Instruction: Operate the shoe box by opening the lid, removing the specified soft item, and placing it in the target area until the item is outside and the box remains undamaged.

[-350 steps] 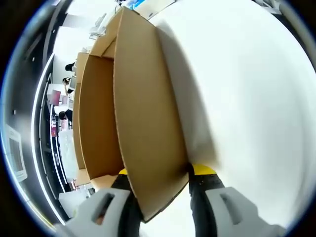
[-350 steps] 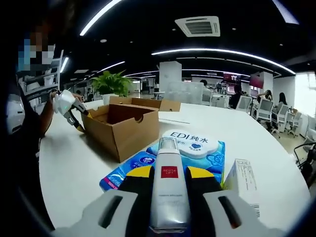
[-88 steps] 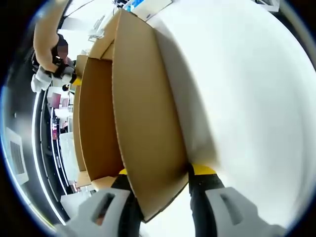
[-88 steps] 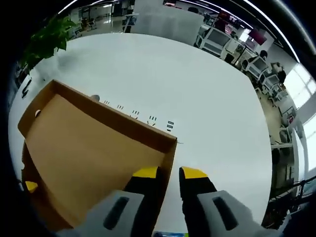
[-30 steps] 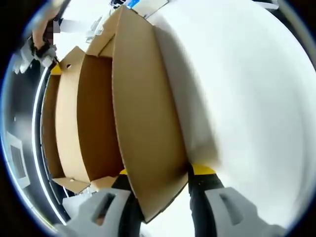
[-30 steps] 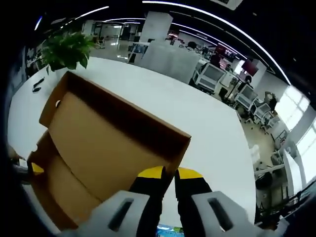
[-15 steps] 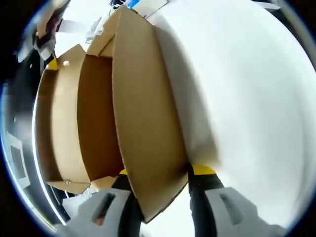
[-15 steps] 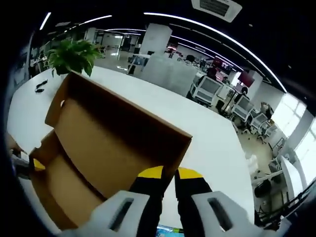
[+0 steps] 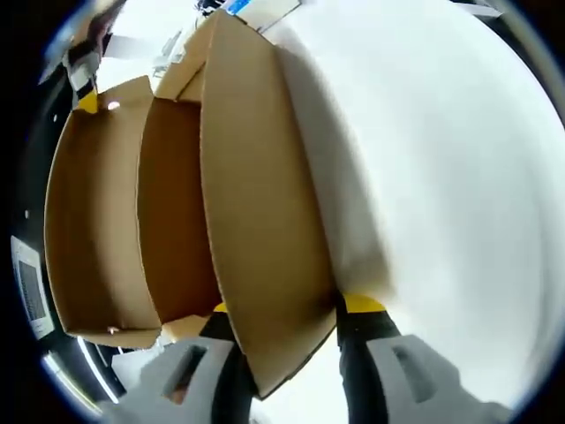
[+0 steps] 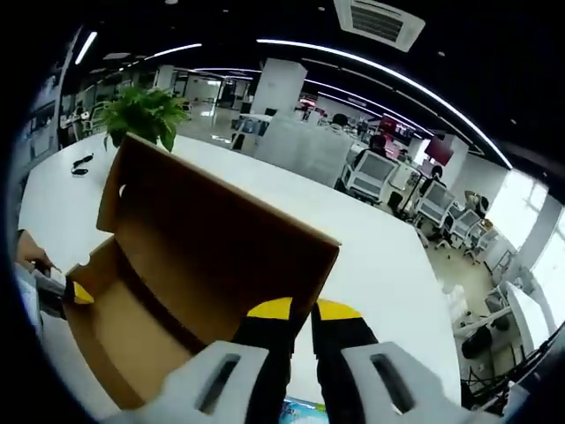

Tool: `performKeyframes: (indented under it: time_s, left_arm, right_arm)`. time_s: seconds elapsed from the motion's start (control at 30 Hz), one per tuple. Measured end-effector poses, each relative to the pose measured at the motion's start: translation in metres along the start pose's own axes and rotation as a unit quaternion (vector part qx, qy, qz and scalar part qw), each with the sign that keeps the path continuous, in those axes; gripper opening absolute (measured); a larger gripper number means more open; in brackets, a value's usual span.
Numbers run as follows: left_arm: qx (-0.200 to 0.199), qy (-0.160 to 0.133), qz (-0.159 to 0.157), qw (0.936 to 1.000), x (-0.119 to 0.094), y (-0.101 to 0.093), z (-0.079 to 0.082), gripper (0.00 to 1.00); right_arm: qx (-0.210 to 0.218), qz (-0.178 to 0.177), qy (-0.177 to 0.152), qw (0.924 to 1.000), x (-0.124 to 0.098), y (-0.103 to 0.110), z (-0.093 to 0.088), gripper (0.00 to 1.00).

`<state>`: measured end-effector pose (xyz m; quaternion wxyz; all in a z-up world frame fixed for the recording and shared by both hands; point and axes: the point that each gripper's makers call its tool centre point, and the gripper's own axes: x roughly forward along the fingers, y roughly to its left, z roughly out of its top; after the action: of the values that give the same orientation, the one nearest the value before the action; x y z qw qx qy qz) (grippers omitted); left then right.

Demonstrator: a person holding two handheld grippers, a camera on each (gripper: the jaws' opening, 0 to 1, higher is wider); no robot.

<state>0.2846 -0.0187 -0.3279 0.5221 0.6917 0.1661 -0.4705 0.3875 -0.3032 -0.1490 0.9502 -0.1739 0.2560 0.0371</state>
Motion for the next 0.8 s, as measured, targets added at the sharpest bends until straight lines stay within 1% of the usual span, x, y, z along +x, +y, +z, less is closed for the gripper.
performKeyframes:
  time_s: [0.2,0.5,0.53,0.8]
  left_arm:
    - [0.0,0.0,0.001,1.0,0.0,0.0,0.0,0.34]
    - [0.001,0.0,0.001,1.0,-0.001,-0.002,0.001,0.33]
    - [0.0,0.001,0.002,1.0,-0.001,-0.002,0.0,0.33]
    - [0.0,0.001,0.001,1.0,-0.001,-0.002,0.0,0.33]
  right_arm:
    - [0.007,0.001,-0.016,0.9999,-0.011,0.002,-0.002,0.05]
    - [0.005,-0.001,-0.033,0.9994,-0.026,0.005,-0.004,0.05]
    - [0.01,0.001,-0.037,0.9993,-0.028,0.005,-0.004,0.05]
    - [0.019,0.004,-0.045,0.9988,-0.034,0.008,-0.008,0.05]
